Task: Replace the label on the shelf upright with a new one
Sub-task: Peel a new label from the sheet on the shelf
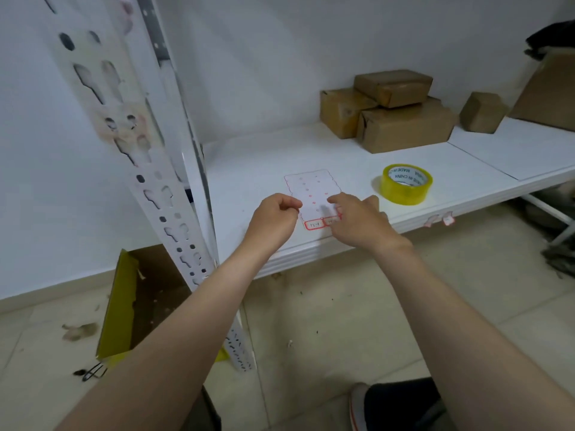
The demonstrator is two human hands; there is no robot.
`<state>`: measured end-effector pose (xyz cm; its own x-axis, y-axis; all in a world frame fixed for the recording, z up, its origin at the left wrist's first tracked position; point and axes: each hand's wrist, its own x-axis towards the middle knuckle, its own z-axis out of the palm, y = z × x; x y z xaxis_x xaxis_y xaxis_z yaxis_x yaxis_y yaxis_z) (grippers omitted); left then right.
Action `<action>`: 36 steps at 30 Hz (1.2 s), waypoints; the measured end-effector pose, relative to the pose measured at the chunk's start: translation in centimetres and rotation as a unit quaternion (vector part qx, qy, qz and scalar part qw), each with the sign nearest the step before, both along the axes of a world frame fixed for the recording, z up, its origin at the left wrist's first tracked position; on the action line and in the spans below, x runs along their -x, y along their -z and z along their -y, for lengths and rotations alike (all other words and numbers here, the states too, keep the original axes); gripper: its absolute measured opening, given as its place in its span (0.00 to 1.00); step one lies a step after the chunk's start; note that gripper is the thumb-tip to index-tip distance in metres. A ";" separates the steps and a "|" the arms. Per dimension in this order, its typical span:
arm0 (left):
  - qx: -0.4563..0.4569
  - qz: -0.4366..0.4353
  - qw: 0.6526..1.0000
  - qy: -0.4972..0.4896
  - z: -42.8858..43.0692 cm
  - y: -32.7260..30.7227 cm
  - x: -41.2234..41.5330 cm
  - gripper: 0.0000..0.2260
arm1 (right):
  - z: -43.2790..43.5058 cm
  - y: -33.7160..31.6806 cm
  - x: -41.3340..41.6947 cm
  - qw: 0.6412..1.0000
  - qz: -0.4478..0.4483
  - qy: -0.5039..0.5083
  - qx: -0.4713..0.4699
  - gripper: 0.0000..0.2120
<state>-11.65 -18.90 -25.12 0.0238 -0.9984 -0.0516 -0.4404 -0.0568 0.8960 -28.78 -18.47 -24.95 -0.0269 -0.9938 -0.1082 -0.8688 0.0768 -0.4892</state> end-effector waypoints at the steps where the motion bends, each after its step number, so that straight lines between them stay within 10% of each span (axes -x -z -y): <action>1: -0.007 -0.012 1.000 -0.005 0.2 0.3 -0.2 0.10 | 0.3 0.5 0.2 0.999 -0.032 0.003 -0.015 0.31; 7: -0.053 -0.145 0.988 -0.028 -0.2 1.4 0.5 0.13 | 0.5 2.1 1.1 0.993 -0.092 -0.066 0.018 0.30; 15: -0.101 -0.114 0.988 -0.021 -2.0 -0.2 -0.9 0.22 | -0.6 3.9 1.0 0.959 -0.104 -0.195 0.178 0.14; 22: -0.272 -0.210 0.937 0.064 -3.0 -0.2 -2.4 0.30 | -0.2 2.5 -0.7 0.928 -0.012 -0.079 0.363 0.03; 26: -0.216 -0.389 0.895 -0.030 -2.5 -0.7 -2.0 0.18 | -0.2 1.9 -2.0 0.909 -0.004 -0.162 0.383 0.05; 36: -0.103 -0.295 0.949 -0.043 -2.0 -0.7 -0.5 0.06 | 0.0 1.4 -1.5 0.934 0.073 -0.137 0.323 0.17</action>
<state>-11.11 -16.93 -24.42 0.0108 -0.9612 -0.2756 0.1488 -0.2710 0.9510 -27.33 -18.42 -26.33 0.2056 -0.8209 0.5327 -0.7333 -0.4897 -0.4717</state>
